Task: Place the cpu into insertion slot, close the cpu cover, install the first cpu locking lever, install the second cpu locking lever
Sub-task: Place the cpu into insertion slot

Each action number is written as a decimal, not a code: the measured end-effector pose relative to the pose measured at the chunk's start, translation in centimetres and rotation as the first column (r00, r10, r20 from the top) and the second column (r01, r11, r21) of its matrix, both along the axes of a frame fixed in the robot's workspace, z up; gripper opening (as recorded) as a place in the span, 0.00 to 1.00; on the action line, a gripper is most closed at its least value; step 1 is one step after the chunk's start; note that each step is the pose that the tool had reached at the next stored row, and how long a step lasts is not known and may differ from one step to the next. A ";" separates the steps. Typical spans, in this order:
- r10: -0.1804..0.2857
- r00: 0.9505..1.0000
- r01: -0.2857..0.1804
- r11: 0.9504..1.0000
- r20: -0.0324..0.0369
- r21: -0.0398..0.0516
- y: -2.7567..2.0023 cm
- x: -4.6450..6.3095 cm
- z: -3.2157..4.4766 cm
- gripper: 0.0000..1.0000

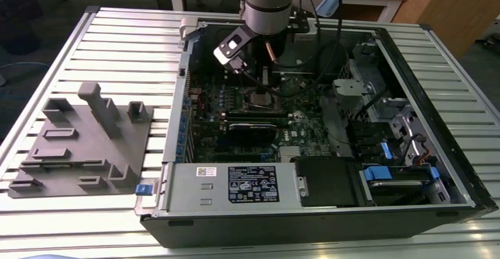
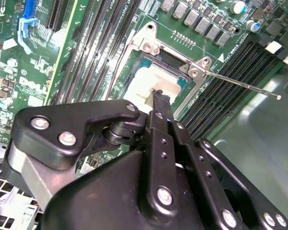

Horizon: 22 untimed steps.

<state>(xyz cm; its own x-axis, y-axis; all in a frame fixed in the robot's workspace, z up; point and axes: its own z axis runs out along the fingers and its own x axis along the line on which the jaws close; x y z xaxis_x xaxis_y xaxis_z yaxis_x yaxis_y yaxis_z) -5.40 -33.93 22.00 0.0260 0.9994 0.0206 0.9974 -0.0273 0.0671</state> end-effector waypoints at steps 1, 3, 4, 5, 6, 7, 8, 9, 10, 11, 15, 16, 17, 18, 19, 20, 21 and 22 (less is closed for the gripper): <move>0.000 1.000 0.000 1.000 0.000 0.000 0.00 0.0 0.00 0.11; 0.000 1.000 0.000 1.000 -0.005 0.000 0.00 0.0 0.01 0.11; 0.000 0.999 0.000 1.000 -0.032 0.000 0.00 0.1 -0.01 0.11; 0.000 0.999 0.000 1.000 -0.033 -0.001 -0.01 0.1 0.01 0.11; 0.000 0.999 0.000 1.000 -0.034 -0.001 -0.01 0.1 0.01 0.11; 0.000 0.999 0.000 1.000 -0.035 0.000 0.00 0.1 -0.01 0.11; 0.000 0.999 0.000 1.000 -0.036 0.000 0.00 0.1 -0.01 0.11; -0.001 0.999 0.001 1.000 -0.036 0.000 0.00 0.2 -0.02 0.11; -0.006 0.999 0.006 1.000 -0.036 0.000 0.00 0.3 -0.03 0.11; -0.010 0.999 0.010 1.000 -0.036 0.000 0.00 0.3 -0.03 0.11; -0.016 0.999 0.016 1.000 -0.036 0.000 0.00 0.4 -0.04 0.11; -0.016 0.999 0.016 1.000 -0.036 0.000 0.01 0.4 -0.09 0.11; -0.016 0.999 0.016 1.000 -0.036 0.000 0.00 0.4 -0.17 0.11; -0.016 0.999 0.016 1.000 -0.036 0.000 0.00 0.4 -0.23 0.11; -0.016 0.999 0.016 1.000 -0.036 0.000 -0.01 0.4 -0.23 0.11; -0.016 0.999 0.016 1.000 -0.036 0.000 -0.01 0.4 -0.23 0.11; -0.016 0.999 0.016 1.000 -0.036 0.000 -0.01 0.4 -0.23 0.11; -0.016 0.999 0.016 1.000 -0.036 0.000 0.00 0.4 -0.35 0.11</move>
